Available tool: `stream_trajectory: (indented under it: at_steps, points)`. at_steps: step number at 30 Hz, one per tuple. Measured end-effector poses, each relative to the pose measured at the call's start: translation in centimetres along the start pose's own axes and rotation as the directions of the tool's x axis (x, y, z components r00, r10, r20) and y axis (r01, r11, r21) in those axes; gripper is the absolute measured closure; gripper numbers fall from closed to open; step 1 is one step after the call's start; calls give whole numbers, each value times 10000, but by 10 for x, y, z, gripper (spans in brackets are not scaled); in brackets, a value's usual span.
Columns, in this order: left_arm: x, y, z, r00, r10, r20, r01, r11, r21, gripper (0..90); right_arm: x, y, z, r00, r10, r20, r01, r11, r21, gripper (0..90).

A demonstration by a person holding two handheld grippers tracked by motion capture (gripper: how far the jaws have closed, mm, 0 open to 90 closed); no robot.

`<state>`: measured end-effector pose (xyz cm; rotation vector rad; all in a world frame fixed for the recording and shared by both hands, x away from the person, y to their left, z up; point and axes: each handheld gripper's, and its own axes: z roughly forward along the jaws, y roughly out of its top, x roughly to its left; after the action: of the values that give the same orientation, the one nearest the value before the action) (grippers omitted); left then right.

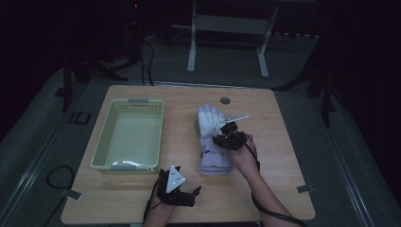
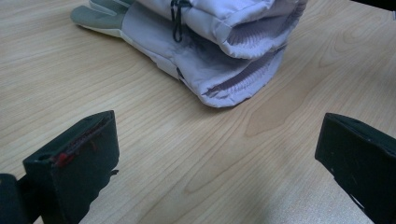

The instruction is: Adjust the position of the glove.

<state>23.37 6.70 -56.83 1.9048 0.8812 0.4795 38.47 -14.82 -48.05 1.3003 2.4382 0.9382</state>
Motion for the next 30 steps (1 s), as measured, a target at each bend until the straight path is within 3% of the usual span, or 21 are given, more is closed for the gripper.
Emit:
stream_trajectory:
  at_steps: [6, 10, 22, 29, 30]
  points:
    - [0, 0, 0, 10000, 0, -1, 0, 10000, -5, 0, -1, -7, 16, 9999, 12, 122, -16, 9997, 256, 796]
    - [0, 0, 0, 10000, -24, -3, 24, 10000, -17, 0, 3, -10, 19, 9987, -421, 280, 409, 9982, 433, 796]
    - [0, 0, 0, 10000, -31, -46, 31, 10000, 15, 0, -7, -23, 8, 9985, -555, -11, 554, 9972, 506, 754]
    - [0, 0, 0, 10000, -69, -46, 69, 10000, 5, 0, -5, -20, 6, 9949, -1000, -136, 1003, 9945, 284, 635]
    - [0, 0, 0, 10000, -58, -47, 58, 10000, 7, 0, -5, -20, 5, 9939, -1099, -136, 1101, 9937, 190, 585]
